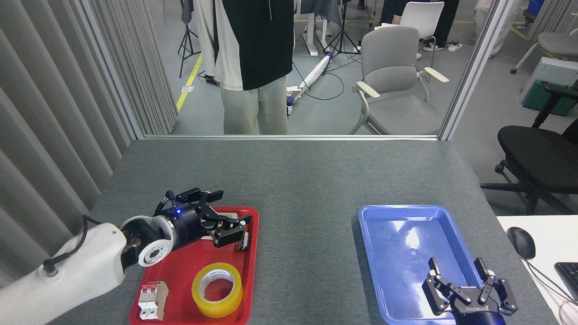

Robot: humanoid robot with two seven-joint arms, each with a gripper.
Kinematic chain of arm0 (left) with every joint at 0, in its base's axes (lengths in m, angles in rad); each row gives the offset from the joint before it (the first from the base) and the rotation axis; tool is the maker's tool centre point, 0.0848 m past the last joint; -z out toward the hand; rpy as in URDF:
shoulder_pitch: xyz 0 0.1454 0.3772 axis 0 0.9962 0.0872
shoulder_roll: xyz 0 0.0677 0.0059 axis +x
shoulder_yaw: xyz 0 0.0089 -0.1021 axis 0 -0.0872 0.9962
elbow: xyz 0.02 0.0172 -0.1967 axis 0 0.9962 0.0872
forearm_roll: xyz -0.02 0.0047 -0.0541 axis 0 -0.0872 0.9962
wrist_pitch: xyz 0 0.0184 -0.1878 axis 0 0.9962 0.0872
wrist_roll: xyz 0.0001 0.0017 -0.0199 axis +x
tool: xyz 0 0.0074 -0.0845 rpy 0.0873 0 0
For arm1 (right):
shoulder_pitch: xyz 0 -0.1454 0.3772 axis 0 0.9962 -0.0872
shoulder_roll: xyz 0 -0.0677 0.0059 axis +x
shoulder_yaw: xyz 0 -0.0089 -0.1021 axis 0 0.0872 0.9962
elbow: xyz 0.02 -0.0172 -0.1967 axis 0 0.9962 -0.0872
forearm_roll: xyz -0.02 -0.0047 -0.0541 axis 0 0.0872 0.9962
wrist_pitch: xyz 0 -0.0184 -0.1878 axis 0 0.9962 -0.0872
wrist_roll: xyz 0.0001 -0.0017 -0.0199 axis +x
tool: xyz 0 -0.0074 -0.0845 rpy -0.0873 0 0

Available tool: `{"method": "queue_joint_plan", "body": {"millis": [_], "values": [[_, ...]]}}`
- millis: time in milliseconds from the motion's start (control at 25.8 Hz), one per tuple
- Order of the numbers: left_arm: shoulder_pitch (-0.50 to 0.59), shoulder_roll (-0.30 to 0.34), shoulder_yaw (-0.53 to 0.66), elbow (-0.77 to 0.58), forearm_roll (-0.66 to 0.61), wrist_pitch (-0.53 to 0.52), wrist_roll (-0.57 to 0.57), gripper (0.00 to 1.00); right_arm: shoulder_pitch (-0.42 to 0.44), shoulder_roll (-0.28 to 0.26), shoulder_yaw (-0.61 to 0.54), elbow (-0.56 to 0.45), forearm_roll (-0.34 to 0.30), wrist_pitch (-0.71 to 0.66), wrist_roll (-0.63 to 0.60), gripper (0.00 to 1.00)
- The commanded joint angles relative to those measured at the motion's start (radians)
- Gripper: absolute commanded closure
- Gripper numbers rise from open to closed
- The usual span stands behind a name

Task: Place and move tape with both arms
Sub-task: 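Move the left gripper over the yellow tape roll in the red tray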

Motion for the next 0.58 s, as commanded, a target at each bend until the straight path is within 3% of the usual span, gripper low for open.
{"method": "queue_joint_plan", "body": {"millis": [0, 271, 542], "values": [[-0.199, 0.004, -0.183, 0.033, 0.028, -0.181, -0.045, 0.0, 0.0, 0.002, 0.003, 0.0, 0.0, 0.001, 0.002, 0.0], [-0.259, 0.002, -0.288, 0.047, 0.029, -0.426, -0.037, 0.0, -0.002, 0.007, 0.007, 0.005, -0.002, 0.0, 0.002, 0.0], [-0.262, -0.048, -0.446, 0.108, 0.015, -0.424, -0.051, 0.01, -0.002, 0.007, 0.009, 0.008, 0.012, -0.003, 0.002, 0.0]]}}
